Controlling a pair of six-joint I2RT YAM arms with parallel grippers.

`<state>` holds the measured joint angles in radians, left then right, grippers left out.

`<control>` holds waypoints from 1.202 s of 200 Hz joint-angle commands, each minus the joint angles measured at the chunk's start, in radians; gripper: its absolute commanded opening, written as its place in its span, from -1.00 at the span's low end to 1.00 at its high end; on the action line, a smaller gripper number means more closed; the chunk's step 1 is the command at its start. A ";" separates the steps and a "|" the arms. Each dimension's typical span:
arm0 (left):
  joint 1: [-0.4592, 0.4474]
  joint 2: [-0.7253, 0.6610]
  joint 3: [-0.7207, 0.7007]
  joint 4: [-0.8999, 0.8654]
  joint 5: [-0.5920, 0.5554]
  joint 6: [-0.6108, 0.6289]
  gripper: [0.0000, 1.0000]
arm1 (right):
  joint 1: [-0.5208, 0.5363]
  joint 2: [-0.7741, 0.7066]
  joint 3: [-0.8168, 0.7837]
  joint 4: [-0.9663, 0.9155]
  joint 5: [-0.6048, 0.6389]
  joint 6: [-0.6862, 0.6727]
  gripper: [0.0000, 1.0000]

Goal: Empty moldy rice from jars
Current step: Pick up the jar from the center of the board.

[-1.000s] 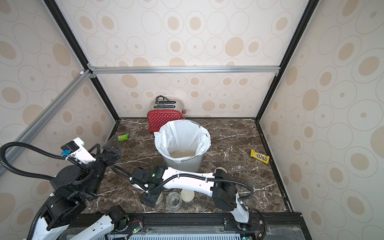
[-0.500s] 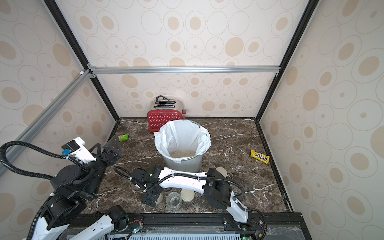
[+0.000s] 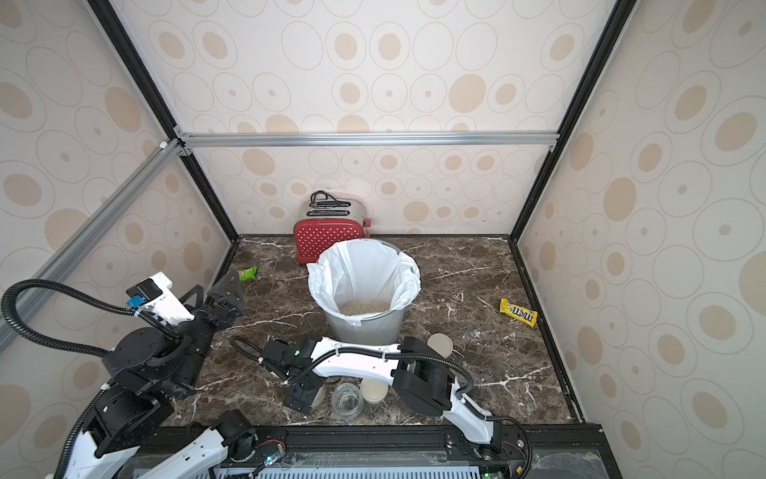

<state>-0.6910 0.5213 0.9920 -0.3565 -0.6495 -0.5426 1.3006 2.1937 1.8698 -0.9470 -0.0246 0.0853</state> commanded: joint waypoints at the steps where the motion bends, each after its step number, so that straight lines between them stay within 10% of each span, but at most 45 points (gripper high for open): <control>1: 0.003 0.006 0.032 -0.013 0.001 -0.010 0.98 | -0.006 0.031 0.023 -0.007 0.002 -0.001 0.83; 106: 0.002 0.001 0.028 -0.014 -0.003 -0.007 0.98 | -0.005 -0.021 0.005 -0.001 0.008 0.002 0.28; 240: 0.003 -0.046 0.022 -0.024 -0.041 0.037 0.98 | -0.006 -0.407 -0.079 -0.024 -0.113 0.070 0.09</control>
<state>-0.6910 0.4866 1.0019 -0.3454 -0.6682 -0.5312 1.2945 1.8606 1.8130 -0.9852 -0.1089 0.1322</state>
